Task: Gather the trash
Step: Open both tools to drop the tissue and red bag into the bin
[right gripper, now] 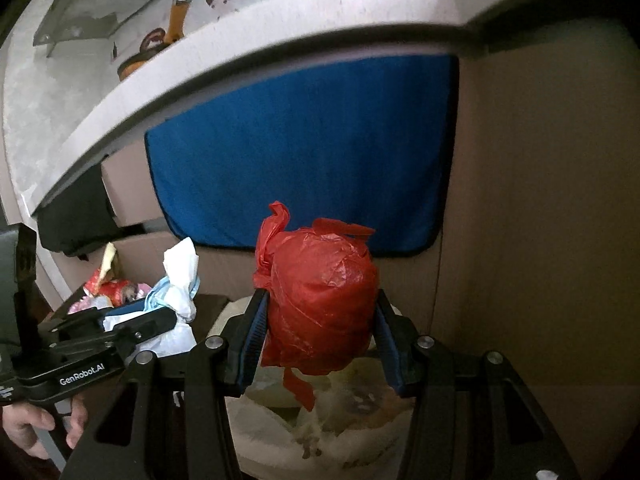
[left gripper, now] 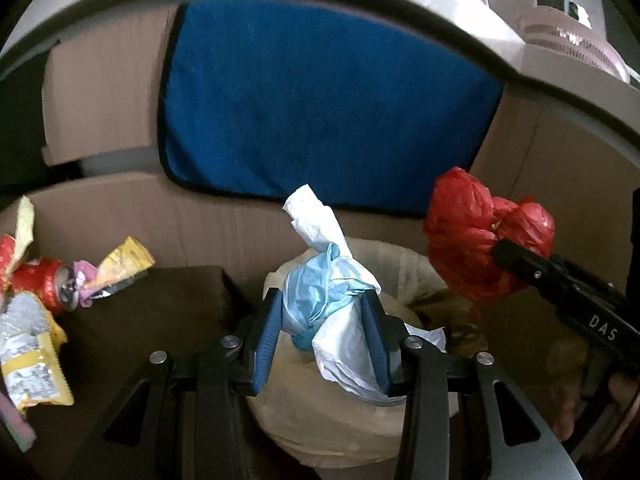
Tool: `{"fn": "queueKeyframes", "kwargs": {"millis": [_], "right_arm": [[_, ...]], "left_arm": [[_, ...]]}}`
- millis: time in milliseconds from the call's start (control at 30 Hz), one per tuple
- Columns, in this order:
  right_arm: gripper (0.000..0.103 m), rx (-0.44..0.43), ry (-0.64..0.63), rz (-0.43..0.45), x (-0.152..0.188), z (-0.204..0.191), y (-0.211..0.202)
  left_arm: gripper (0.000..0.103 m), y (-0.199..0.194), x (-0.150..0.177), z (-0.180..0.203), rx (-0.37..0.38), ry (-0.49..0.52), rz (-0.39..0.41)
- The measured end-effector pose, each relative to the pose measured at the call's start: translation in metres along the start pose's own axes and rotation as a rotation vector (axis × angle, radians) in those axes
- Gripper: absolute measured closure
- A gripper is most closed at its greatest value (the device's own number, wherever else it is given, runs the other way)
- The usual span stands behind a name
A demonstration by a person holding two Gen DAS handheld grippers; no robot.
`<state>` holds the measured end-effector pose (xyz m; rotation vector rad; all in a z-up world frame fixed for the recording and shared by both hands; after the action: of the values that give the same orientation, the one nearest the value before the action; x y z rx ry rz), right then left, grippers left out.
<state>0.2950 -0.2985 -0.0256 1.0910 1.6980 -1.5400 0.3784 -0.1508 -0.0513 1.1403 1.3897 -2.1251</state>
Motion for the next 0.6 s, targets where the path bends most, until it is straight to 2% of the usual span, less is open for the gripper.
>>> {"fn": "queueKeyframes", "kwargs": {"millis": [67,100,167,200,233,267,433,600], "right_arm": [[0.054,-0.001,0.004,-0.012,0.002,0.001,0.008],[0.052,-0.005,0.008,-0.015,0.002,0.001,0.012],[0.047,-0.015,0.024,-0.012,0.003,0.004,0.019],[0.044,-0.023,0.038,-0.020,0.004,0.005,0.023],[0.038,-0.030,0.056,-0.031,0.006,0.008,0.027],[0.036,-0.032,0.067,-0.037,0.007,0.009,0.030],[0.036,-0.032,0.086,-0.053,0.015,0.012,0.035],[0.036,-0.016,0.071,-0.074,0.026,0.009,0.034]], "left_arm": [[0.062,0.008,0.001,-0.001,0.024,-0.014,-0.015],[0.060,0.014,0.001,-0.001,0.059,-0.023,-0.029],[0.046,0.024,0.001,-0.001,0.127,-0.037,-0.073],[0.041,0.028,0.001,-0.004,0.131,-0.049,-0.086],[0.036,0.030,0.001,-0.008,0.124,-0.068,-0.084],[0.036,0.030,0.000,-0.011,0.118,-0.081,-0.073],[0.036,0.029,0.000,-0.025,0.081,-0.100,-0.073],[0.036,0.009,0.006,-0.048,0.002,-0.125,-0.059]]}}
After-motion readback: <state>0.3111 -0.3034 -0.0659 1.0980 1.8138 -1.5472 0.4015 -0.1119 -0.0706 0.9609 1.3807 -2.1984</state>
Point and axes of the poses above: each gripper's, at about its wrist camera, not at the fingertips, and y roughly the way its jaws point, z to its right, x to its underside, the point moved 7 cm from there along y, roughly the way its jaws point, and after that the axes turned 1 degree about -y, right-handed, at the moved point
